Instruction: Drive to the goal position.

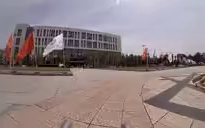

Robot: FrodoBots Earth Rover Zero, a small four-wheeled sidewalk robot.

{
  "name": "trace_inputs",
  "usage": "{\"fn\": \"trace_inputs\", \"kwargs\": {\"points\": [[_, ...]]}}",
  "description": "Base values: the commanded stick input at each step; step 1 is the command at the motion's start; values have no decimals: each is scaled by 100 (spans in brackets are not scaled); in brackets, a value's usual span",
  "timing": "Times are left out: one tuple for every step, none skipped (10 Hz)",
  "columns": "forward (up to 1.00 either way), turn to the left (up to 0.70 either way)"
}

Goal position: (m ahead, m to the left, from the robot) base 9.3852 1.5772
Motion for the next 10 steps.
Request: {"fn": "trace_inputs", "kwargs": {"points": [[100,0],[100,0],[100,0],[100,0],[100,0],[100,0],[100,0],[100,0],[100,0],[100,0]]}}
